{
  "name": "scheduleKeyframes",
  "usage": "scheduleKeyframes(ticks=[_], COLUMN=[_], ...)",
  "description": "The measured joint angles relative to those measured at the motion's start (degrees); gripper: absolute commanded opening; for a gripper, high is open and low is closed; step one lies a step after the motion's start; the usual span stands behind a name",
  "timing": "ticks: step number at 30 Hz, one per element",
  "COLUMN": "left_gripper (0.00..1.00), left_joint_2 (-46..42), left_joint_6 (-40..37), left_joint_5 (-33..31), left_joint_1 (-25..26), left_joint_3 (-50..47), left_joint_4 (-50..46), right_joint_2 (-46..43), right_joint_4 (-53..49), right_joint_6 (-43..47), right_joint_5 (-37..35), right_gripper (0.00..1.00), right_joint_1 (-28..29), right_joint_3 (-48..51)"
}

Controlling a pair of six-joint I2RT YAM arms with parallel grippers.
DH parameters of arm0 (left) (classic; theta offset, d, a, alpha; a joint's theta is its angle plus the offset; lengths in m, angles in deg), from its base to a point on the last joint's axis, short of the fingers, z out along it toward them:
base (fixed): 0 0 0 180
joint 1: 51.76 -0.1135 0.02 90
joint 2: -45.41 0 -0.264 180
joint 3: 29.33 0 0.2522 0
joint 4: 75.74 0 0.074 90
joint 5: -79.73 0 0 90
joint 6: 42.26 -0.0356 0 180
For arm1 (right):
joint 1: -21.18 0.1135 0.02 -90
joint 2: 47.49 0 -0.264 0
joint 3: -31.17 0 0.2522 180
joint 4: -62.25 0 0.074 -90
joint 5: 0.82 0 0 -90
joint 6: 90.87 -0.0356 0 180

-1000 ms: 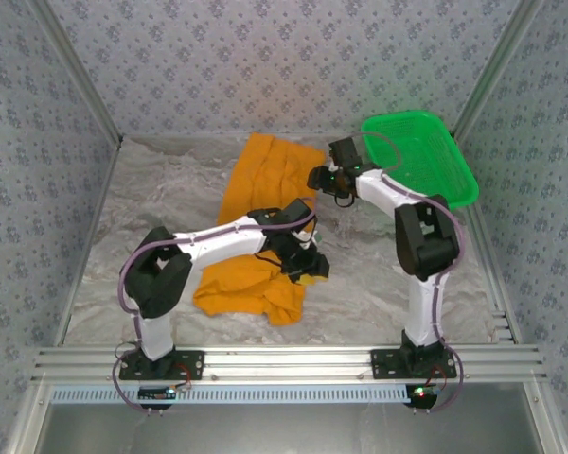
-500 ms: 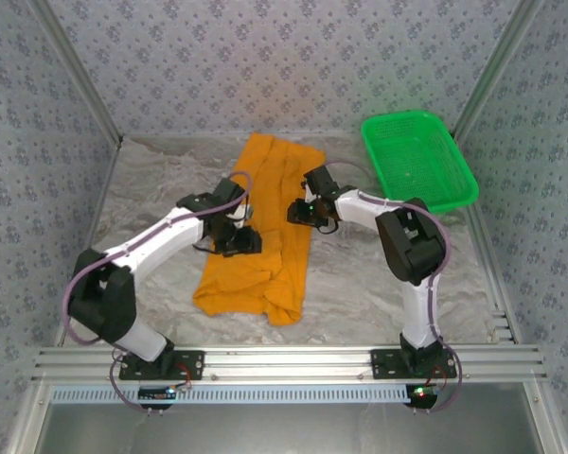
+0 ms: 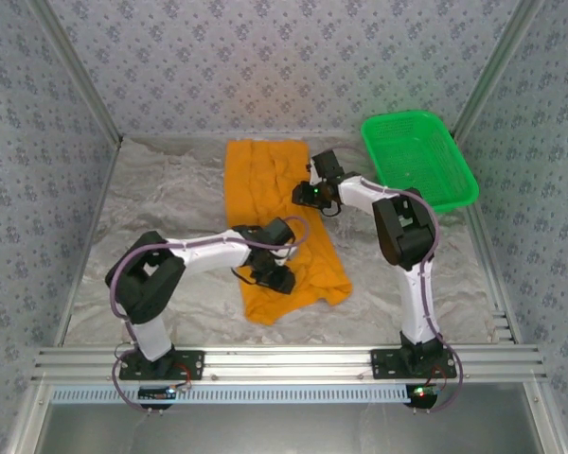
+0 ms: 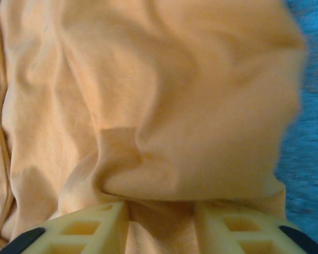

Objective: Fold the inside-out t-shirt

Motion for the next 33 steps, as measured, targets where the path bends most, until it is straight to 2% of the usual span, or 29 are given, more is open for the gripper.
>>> scheduleKeyframes(ticks=[4, 7, 8, 9, 11, 12, 13, 14, 18, 21, 27, 33], left_gripper=[0.44, 0.47, 0.52, 0.61, 0.79, 0.80, 0.99, 1.00, 1.00, 1.00, 1.00, 0.96], left_joint_2=[-1.73, -8.74, -12.85, -17.33, -25.55, -28.87, -31.41, -33.20, -32.98, -30.47, -28.92, -26.82], left_joint_6=[-3.72, -9.35, -12.35, -15.56, -21.38, -24.24, -27.32, -30.60, -40.74, -45.51, -49.70, -51.67], left_joint_5=[-1.22, -2.71, -3.06, -3.39, -3.98, -3.98, -3.98, -3.89, -5.88, -9.35, -16.00, -19.71], left_joint_1=[1.88, 1.88, 1.92, 2.14, 2.60, 2.69, 2.78, 2.93, 4.46, 7.78, 9.20, 10.38], left_joint_3=[3.21, 2.82, 1.81, 0.24, -3.45, -5.18, -6.78, -8.31, -15.45, -20.61, -27.67, -28.00], left_joint_4=[-4.42, -5.92, -5.16, -3.87, -1.36, -0.68, -0.07, 0.50, 4.20, 6.58, 13.94, 16.35], right_joint_2=[-6.71, -19.08, -25.07, -31.36, -42.21, -46.99, -50.53, -53.29, -54.82, -54.55, -54.77, -49.07], right_joint_4=[-1.49, -0.20, 1.70, 4.35, 7.80, 8.07, 7.17, 4.31, -15.13, -24.24, -30.91, -27.23], right_joint_6=[4.28, 11.47, 15.06, 19.61, 29.64, 36.22, 42.71, 49.68, 72.50, 82.79, 93.94, 97.22], right_joint_5=[1.36, 2.95, 3.26, 4.17, 7.54, 9.68, 11.65, 13.25, 14.95, 12.11, 2.73, -6.60], right_gripper=[0.55, 0.60, 0.61, 0.63, 0.77, 0.85, 0.89, 0.89, 0.99, 1.00, 1.00, 1.00], right_joint_1=[-3.06, -5.25, -5.60, -5.75, -5.62, -5.57, -5.44, -5.16, -3.02, 0.00, 8.52, 11.54], right_joint_3=[4.42, 11.28, 14.58, 18.27, 24.26, 26.53, 27.91, 28.44, 25.68, 28.96, 40.17, 44.85])
